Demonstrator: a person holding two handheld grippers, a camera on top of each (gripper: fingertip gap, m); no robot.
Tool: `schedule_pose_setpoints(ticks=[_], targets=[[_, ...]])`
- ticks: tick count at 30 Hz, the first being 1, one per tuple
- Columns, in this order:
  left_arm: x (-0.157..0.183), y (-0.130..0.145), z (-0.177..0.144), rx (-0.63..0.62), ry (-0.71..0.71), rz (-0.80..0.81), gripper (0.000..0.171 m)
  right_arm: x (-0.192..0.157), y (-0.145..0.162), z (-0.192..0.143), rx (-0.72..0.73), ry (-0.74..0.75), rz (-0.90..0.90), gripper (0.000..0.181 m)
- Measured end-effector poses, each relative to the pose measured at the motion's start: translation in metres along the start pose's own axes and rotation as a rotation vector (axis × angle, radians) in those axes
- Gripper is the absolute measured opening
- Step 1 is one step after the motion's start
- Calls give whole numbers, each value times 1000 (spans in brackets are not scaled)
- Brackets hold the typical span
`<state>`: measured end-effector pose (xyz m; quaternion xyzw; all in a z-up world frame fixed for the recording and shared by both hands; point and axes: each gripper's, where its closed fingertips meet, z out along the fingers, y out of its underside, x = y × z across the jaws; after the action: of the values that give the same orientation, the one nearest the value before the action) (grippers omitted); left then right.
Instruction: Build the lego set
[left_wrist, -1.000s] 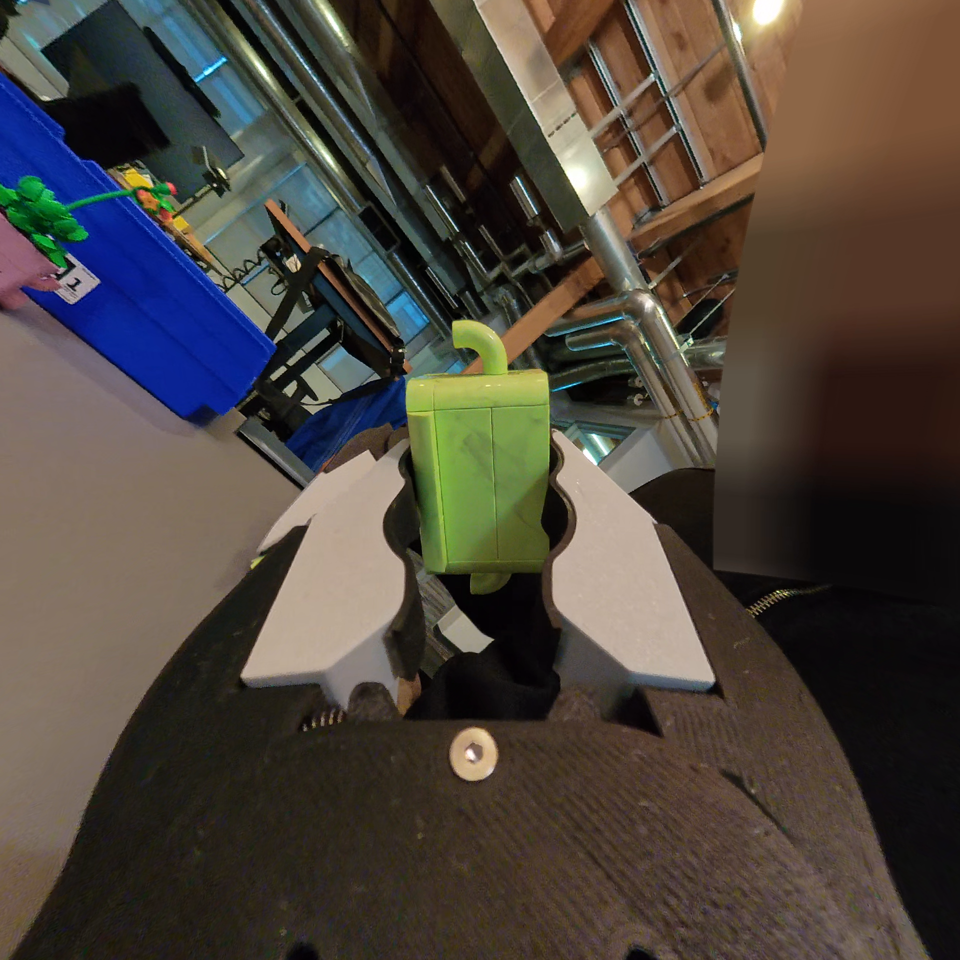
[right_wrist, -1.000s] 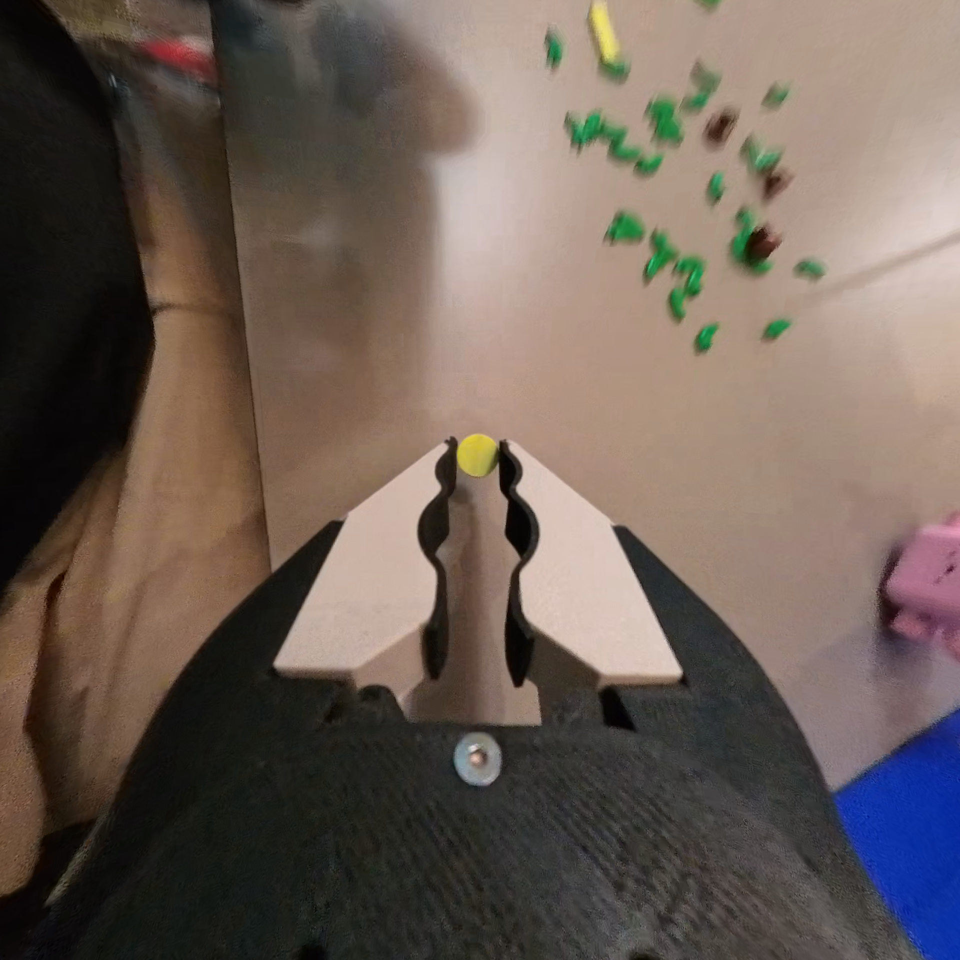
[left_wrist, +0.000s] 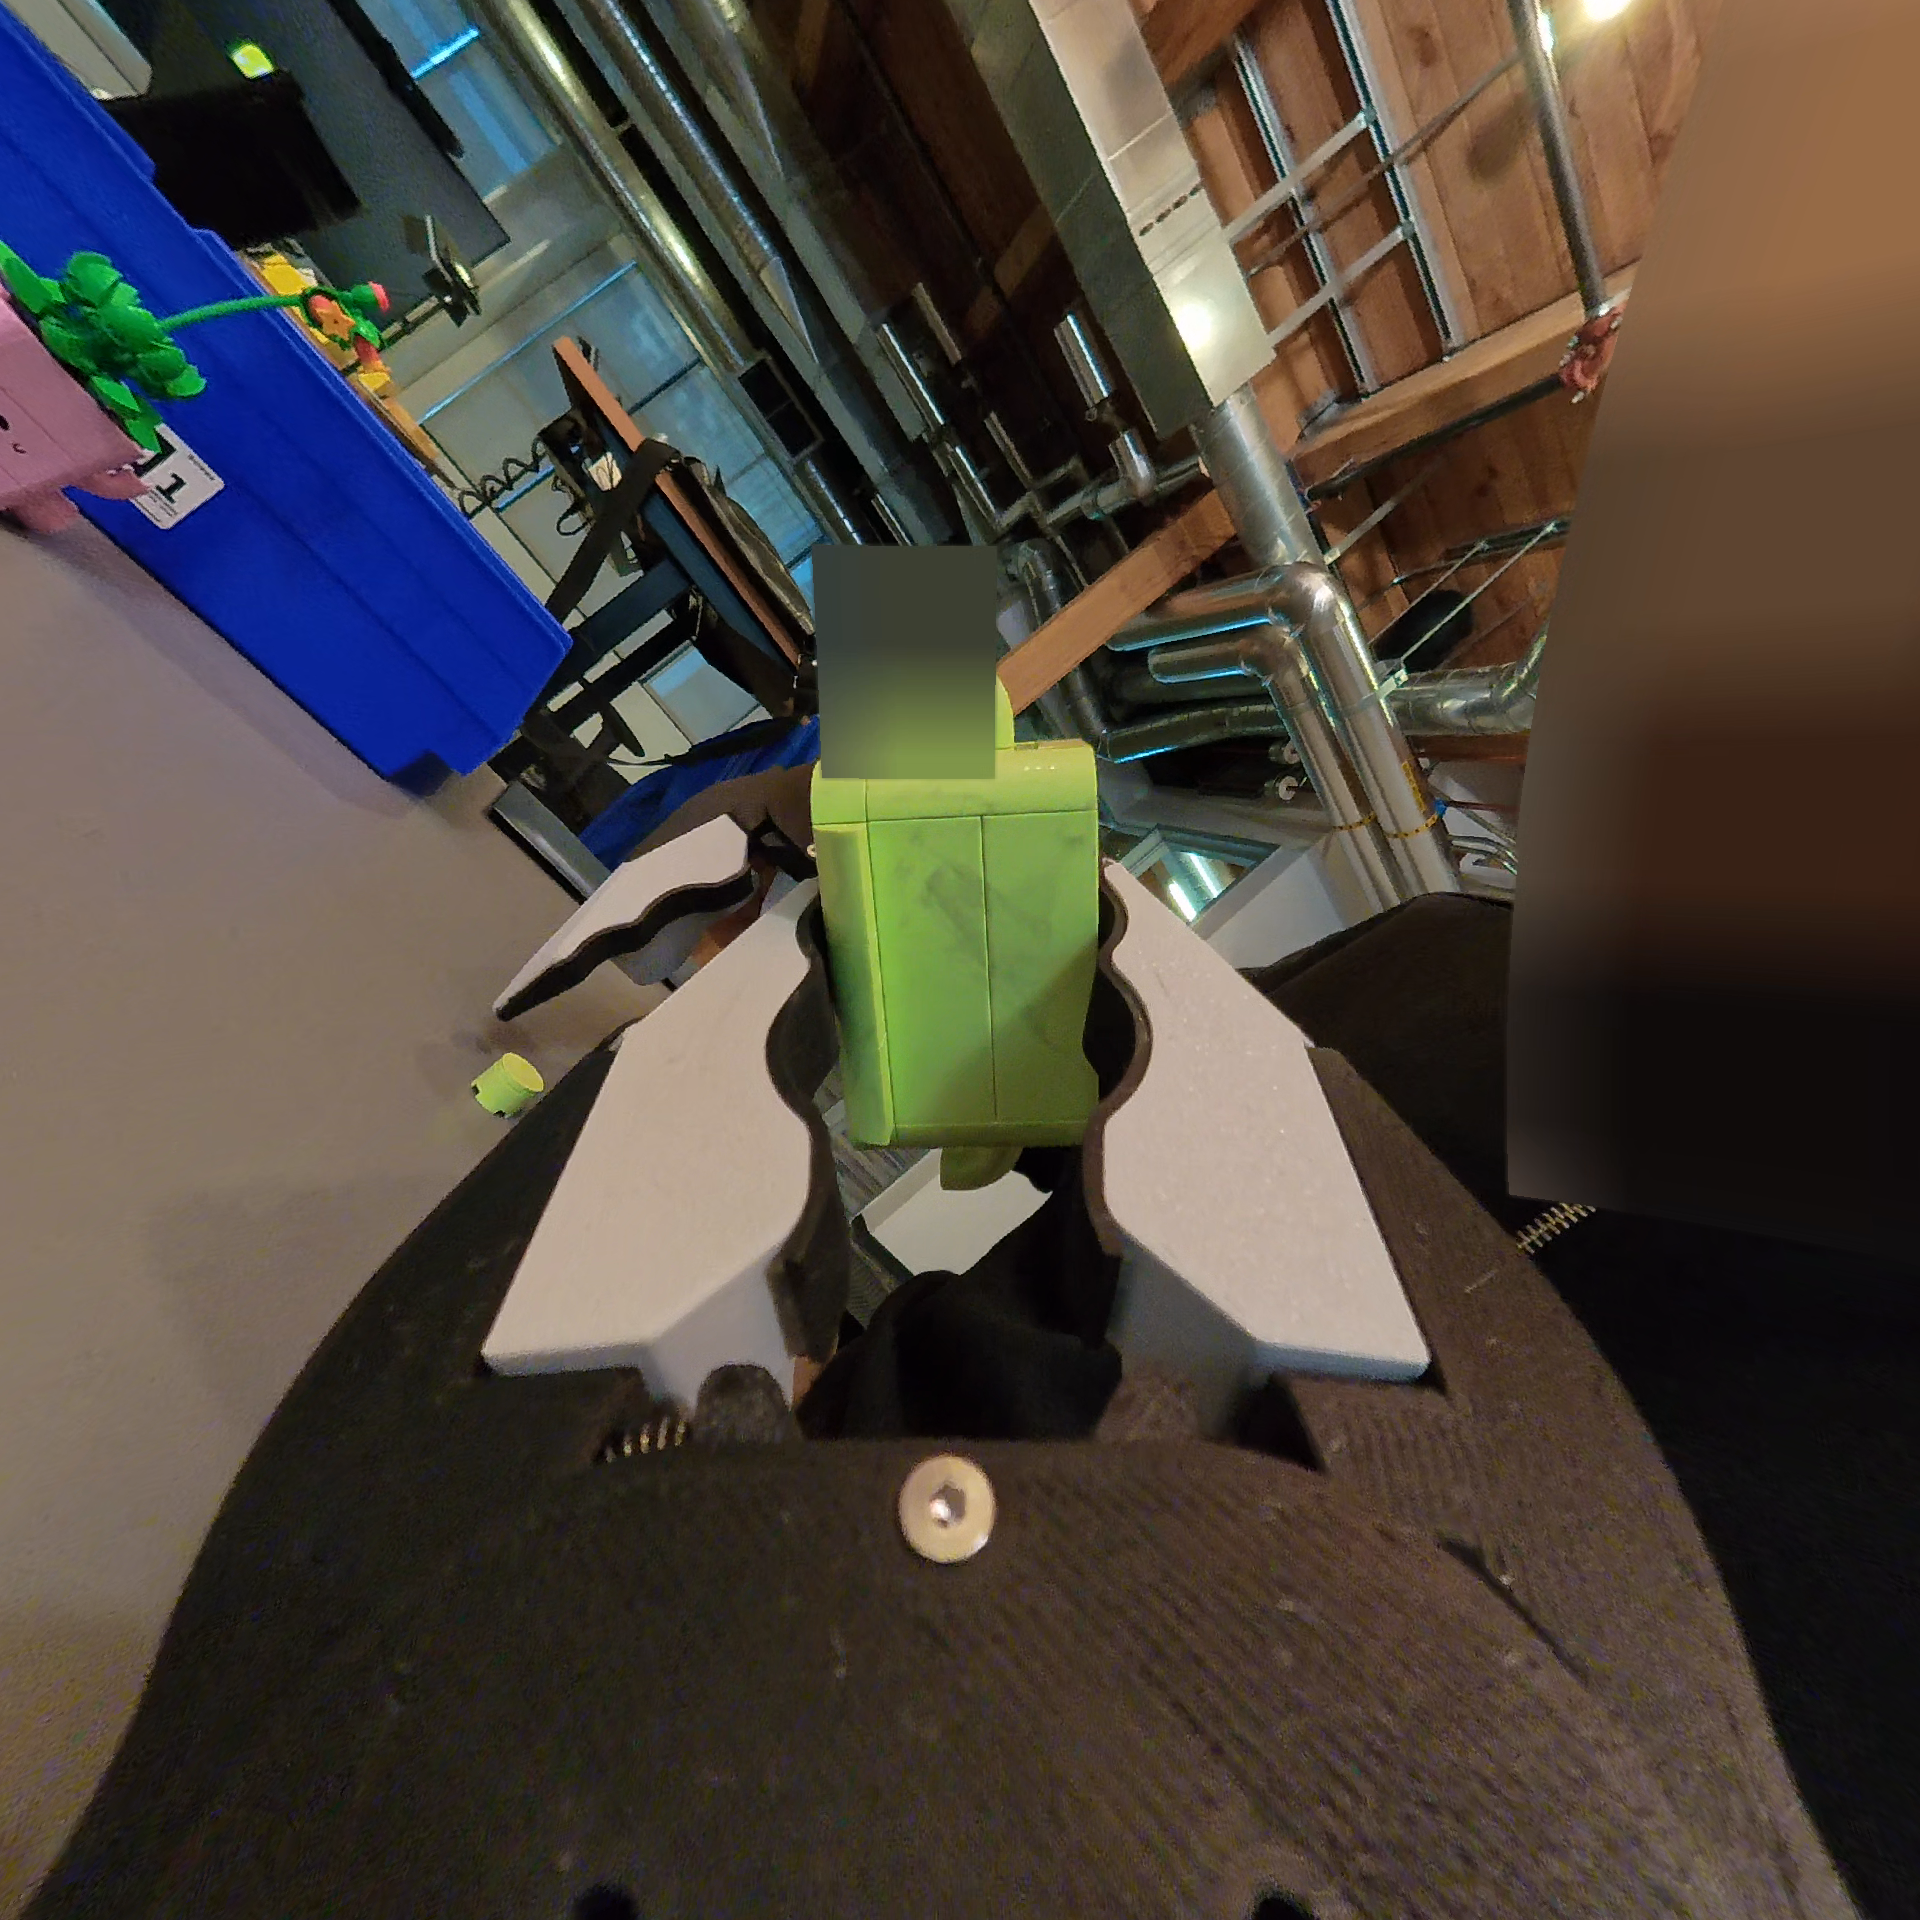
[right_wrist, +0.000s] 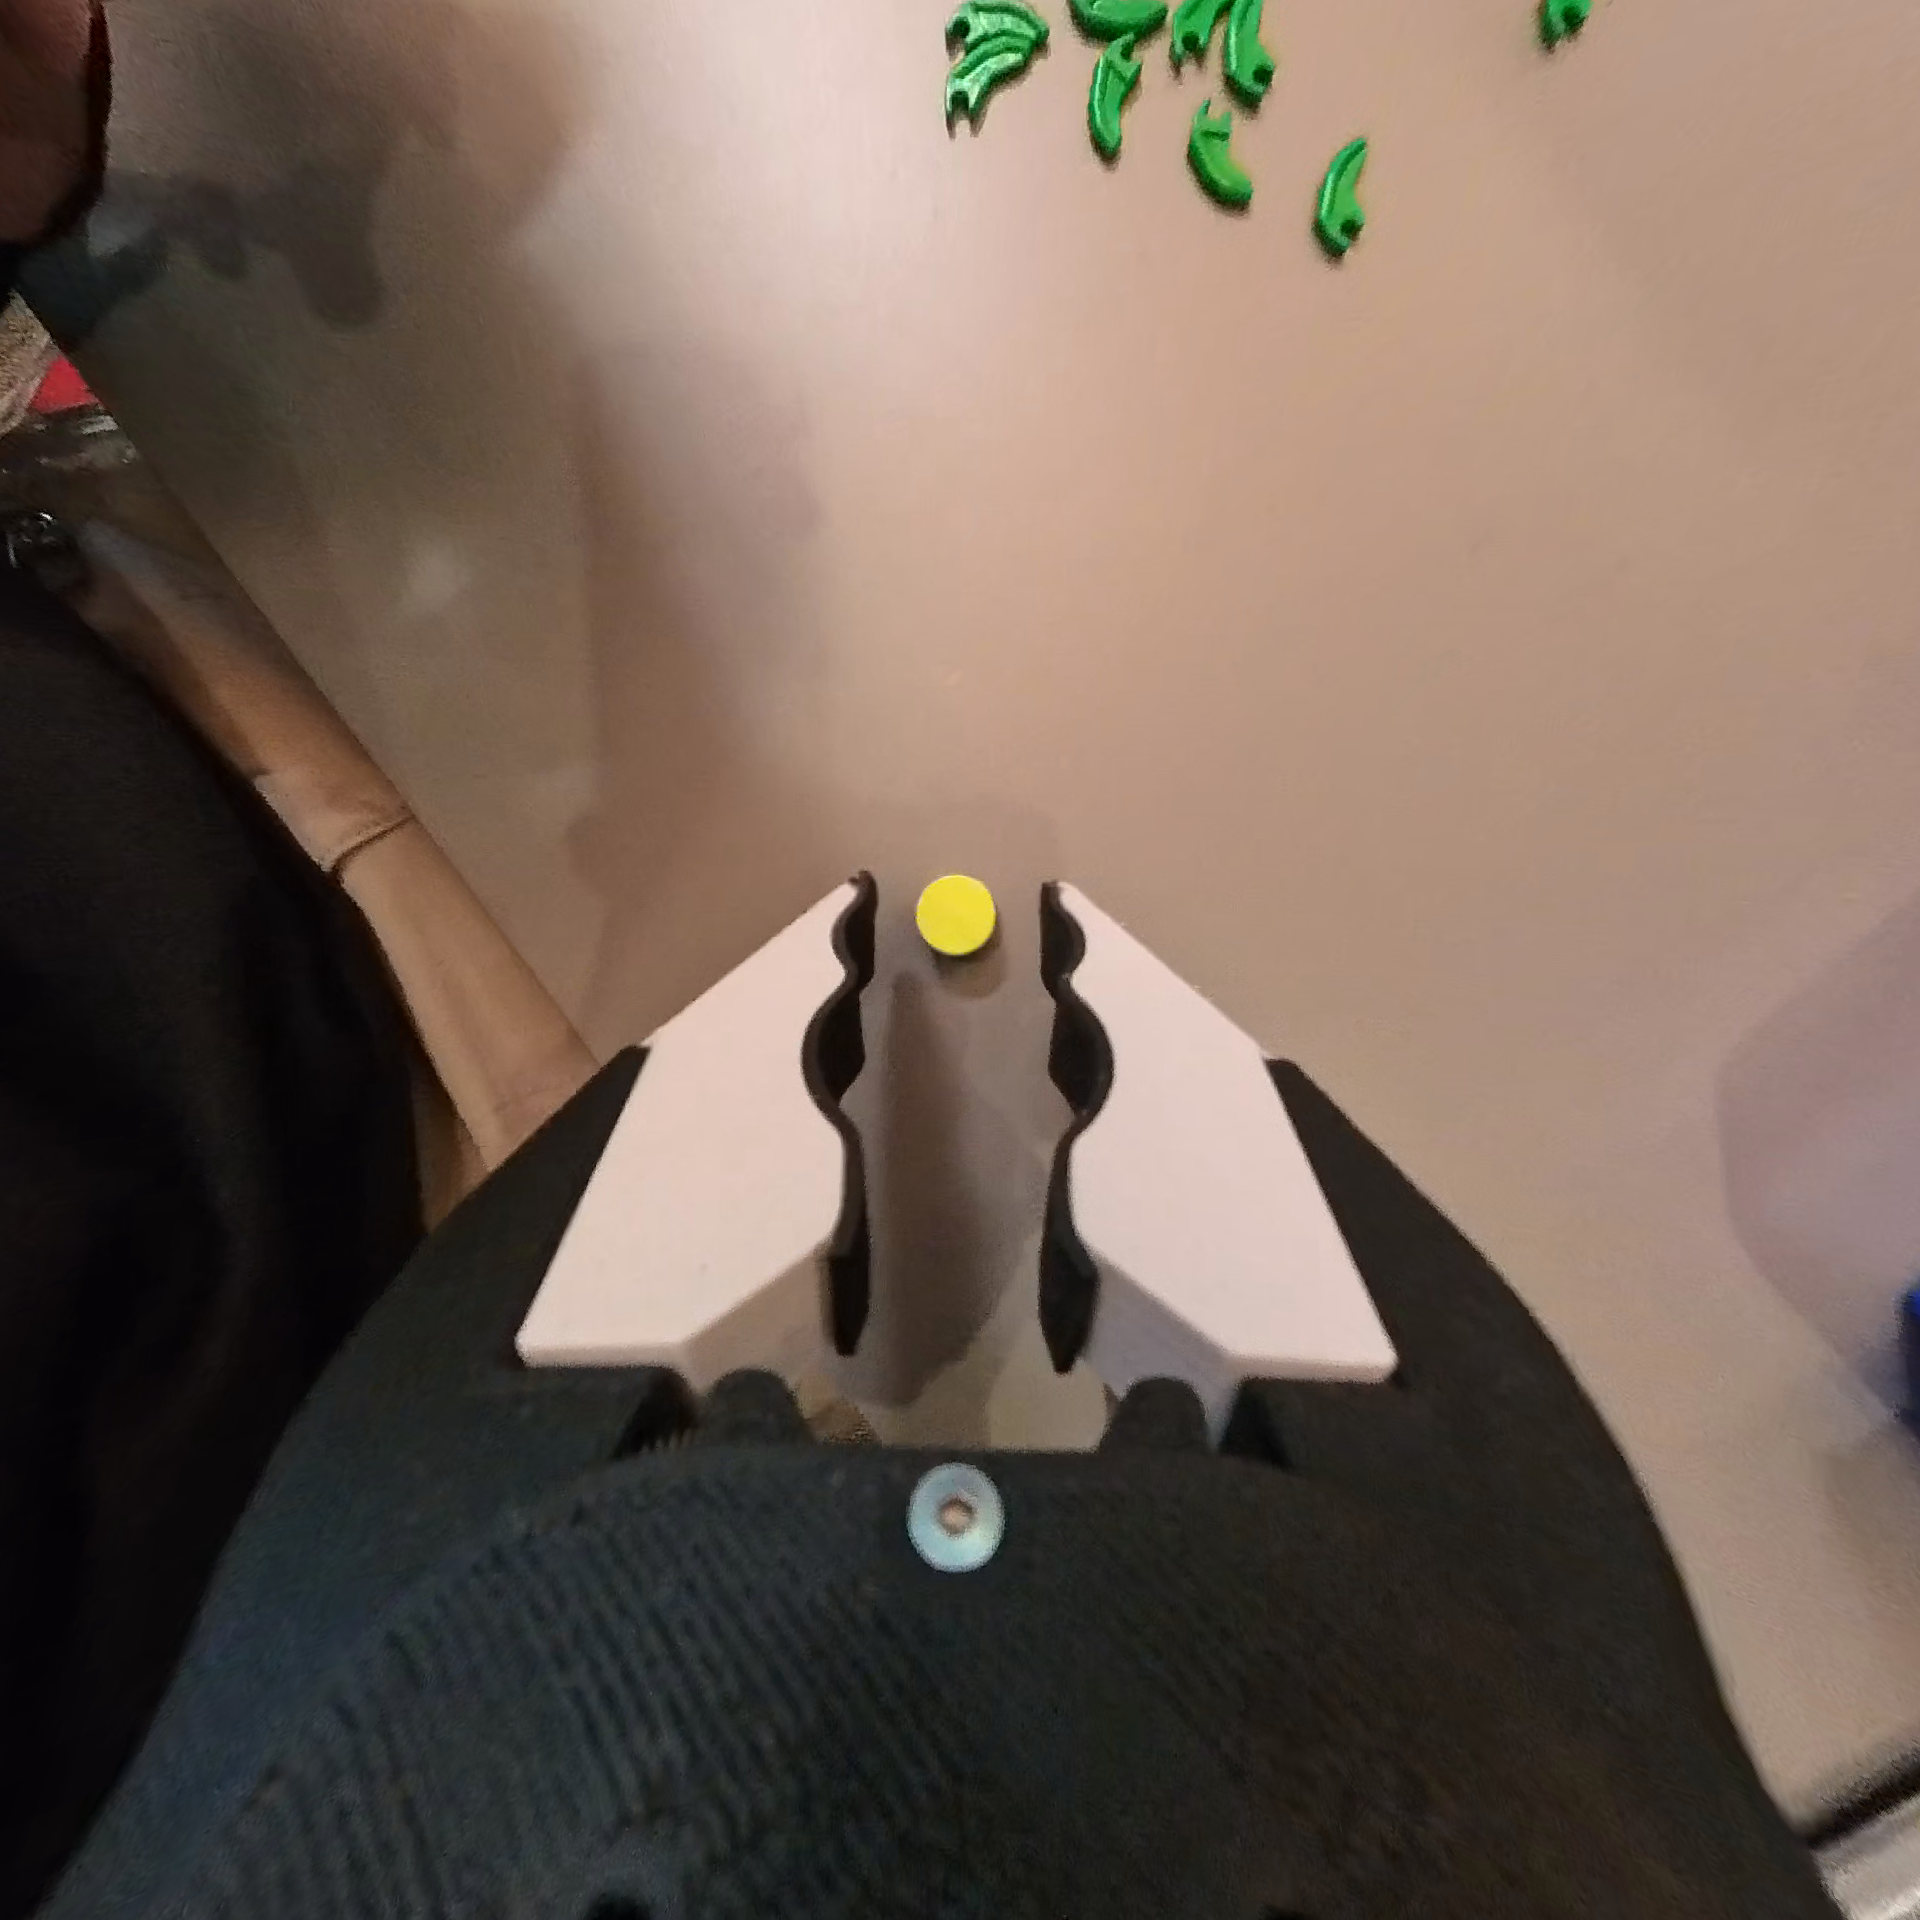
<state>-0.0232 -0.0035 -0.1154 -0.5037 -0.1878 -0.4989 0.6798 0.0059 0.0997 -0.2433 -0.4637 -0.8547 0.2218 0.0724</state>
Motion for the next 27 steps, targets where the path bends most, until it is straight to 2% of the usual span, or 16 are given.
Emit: schedule_pose_setpoints(ticks=[8,16,18,20,23,27], targets=[[-3,2,0,-12,-12,-4,45,-4,8,9,-77,-45,15,15],[-6,2,-1,-13,-19,-15,45,-4,7,9,-81,-46,7,14],[-7,2,-1,-12,-18,-19,44,-15,-12,1,19,-135,42,14],[-8,2,-1,-9,-11,-35,44,-26,-46,-18,222,-244,82,14],[-6,2,-1,5,17,-64,44,-27,-83,-49,480,-285,106,14],[-2,7,4,3,37,-52,44,-37,-106,-67,639,-393,247,14]])
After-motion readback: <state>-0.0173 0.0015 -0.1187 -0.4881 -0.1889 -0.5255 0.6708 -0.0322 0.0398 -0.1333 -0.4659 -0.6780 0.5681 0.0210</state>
